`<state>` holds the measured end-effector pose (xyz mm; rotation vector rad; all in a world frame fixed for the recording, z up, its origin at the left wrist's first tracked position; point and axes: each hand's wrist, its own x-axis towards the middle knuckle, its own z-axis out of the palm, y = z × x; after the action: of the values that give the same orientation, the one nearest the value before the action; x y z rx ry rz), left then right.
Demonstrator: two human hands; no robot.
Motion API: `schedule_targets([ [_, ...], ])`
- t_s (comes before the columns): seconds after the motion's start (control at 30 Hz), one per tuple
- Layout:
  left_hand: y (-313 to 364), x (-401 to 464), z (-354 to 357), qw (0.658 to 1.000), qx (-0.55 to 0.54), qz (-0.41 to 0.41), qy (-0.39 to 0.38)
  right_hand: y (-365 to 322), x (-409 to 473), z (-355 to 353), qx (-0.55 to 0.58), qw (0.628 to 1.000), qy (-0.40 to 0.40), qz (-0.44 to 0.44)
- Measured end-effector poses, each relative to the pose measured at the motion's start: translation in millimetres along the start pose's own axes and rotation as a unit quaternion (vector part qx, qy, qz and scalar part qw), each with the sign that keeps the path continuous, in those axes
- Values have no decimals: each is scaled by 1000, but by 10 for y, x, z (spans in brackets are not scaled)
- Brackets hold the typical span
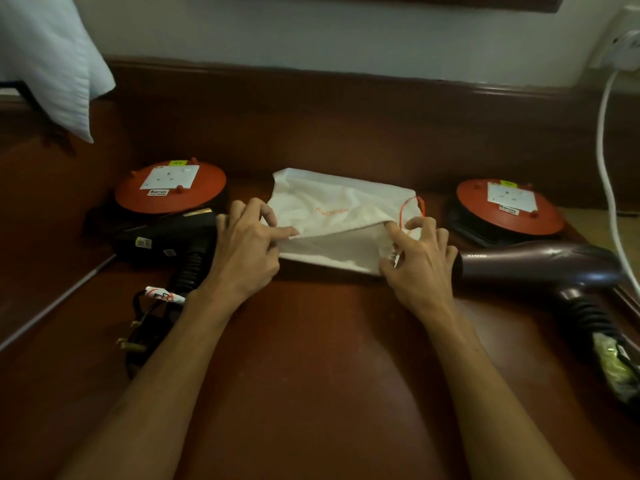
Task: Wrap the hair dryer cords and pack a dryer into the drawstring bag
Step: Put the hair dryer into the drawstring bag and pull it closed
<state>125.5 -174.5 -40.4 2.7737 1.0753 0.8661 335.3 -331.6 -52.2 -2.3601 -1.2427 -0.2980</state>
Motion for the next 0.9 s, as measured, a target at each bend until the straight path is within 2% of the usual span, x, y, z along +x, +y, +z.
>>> schedule_targets([
  [0.13,38,-28,14,998,-51,-3,25,58,7,25,32,999,38,-12],
  [0.27,32,-36,-40,971,-236,-34,9,144,20,36,46,997,60,17],
  [0.33,11,-24,-17,957,-288,-36,-11,148,30,30,51,997,63,18],
  [0.4,4,-32,39,972,-230,-40,-33,162,41,12,48,996,75,23],
  [0.53,-42,-41,79,997,-66,-30,-20,194,45,-54,32,994,97,43],
  [0.63,-42,-87,11,998,-3,-51,-34,160,23,-87,-3,999,34,16],
  [0.7,-28,-109,-50,996,20,-60,-69,134,14,-109,-13,1000,-12,2],
  [0.8,-63,-75,-132,987,38,-72,-138,137,0,-132,-4,1000,-4,-10],
  [0.83,-79,-55,-155,988,38,-76,-126,146,-5,-143,3,1000,20,-9],
  [0.9,-103,-36,-198,996,15,-75,-47,165,-15,-173,22,997,67,9],
])
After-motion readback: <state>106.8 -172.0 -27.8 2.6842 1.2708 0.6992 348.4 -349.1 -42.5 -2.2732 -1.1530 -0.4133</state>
